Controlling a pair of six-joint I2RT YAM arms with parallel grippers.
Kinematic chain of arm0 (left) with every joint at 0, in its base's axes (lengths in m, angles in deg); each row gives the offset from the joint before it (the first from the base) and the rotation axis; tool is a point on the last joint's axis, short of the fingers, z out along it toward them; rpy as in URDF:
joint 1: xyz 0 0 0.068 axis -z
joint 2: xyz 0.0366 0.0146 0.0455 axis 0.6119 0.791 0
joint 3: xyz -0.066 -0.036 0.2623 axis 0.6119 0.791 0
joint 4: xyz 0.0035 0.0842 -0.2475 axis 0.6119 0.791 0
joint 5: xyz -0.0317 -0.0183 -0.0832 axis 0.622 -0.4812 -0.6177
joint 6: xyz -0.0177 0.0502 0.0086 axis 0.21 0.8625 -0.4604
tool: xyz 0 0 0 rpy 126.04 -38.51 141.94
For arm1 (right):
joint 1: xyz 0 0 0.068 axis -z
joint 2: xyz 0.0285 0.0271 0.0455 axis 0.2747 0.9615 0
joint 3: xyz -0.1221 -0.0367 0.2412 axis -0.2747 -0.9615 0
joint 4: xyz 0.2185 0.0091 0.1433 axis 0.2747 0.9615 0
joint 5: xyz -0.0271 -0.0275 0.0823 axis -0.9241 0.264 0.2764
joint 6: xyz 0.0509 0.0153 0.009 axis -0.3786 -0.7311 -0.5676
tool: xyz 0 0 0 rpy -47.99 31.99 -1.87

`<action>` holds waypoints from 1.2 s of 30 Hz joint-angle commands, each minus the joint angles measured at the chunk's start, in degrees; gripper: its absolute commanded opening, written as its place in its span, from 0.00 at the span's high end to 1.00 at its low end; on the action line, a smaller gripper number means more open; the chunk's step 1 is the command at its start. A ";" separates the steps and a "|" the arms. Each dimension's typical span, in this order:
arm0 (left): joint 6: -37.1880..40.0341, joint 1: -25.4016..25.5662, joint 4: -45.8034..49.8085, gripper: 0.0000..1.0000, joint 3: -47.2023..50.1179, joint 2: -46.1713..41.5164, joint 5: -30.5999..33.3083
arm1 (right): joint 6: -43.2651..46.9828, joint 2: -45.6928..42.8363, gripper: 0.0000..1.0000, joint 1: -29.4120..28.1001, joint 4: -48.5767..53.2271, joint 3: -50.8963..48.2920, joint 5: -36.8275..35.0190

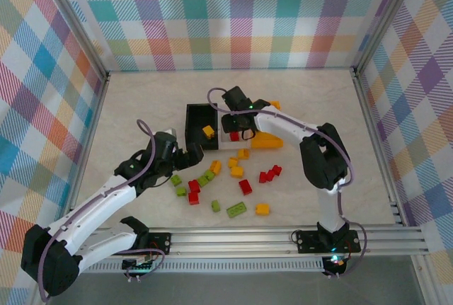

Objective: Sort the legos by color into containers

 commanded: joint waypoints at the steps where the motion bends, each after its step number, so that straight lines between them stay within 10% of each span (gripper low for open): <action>1: 0.66 -0.04 2.35 0.00 -0.34 -0.54 -0.32 | -0.13 -2.20 0.37 -0.16 0.61 1.57 0.21; 17: 1.10 -0.04 1.74 0.00 -1.48 1.54 -2.52 | -3.52 -23.31 0.27 -8.24 0.45 -28.31 7.28; 36: 0.19 -0.10 0.66 0.00 0.07 1.50 -2.57 | -8.71 -17.69 0.43 -18.04 -3.72 -38.28 -0.85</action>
